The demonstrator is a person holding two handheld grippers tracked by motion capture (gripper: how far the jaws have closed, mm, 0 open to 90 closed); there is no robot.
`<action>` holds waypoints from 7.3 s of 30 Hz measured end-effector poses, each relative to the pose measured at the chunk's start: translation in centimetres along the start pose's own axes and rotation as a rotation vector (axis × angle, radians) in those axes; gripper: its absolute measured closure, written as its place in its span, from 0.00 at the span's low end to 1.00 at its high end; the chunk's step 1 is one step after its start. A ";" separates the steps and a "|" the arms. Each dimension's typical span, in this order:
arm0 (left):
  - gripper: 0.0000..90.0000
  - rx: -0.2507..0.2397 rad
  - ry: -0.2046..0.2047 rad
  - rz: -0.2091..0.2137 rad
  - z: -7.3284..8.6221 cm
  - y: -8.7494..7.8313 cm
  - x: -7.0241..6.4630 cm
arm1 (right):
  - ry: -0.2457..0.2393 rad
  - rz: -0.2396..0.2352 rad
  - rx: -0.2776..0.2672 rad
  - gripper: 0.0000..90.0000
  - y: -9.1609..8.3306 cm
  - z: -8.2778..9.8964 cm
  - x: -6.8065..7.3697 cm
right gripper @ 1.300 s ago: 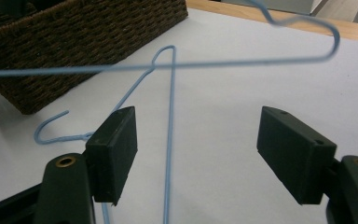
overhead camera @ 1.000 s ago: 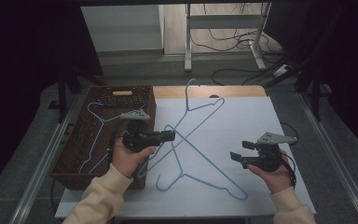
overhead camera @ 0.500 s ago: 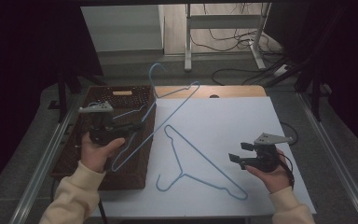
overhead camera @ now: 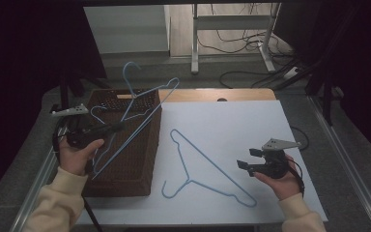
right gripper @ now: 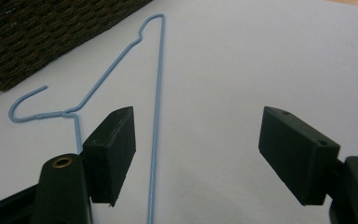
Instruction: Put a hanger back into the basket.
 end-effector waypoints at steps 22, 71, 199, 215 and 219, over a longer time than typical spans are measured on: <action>0.95 -0.019 -0.034 -0.089 2.3 -4.7 5.1 | -0.008 0.001 0.016 0.30 0.3 0.2 0.1; 0.33 0.162 0.034 -0.242 4.0 0.2 3.9 | -0.024 0.005 0.034 0.29 0.6 0.3 0.3; 0.28 0.225 0.133 -0.080 6.9 4.4 -1.5 | 0.039 0.133 0.299 1.00 7.1 -2.0 -3.1; 0.28 0.235 0.142 -0.066 6.8 5.1 -1.9 | -0.027 0.014 0.425 1.00 1.8 4.2 1.4; 0.28 0.235 0.140 -0.065 6.9 5.0 -1.9 | -0.022 0.002 0.452 1.00 1.7 4.9 1.8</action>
Point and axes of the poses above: each handheld gripper's, and its own axes: y roughly forward along the jaws, z roughly out of its underside, x roughly to its left, the point moved 4 cm from there along y, roughly forward along the jaws, and after that the axes turned 10 degrees about z, right-handed, at the moved point
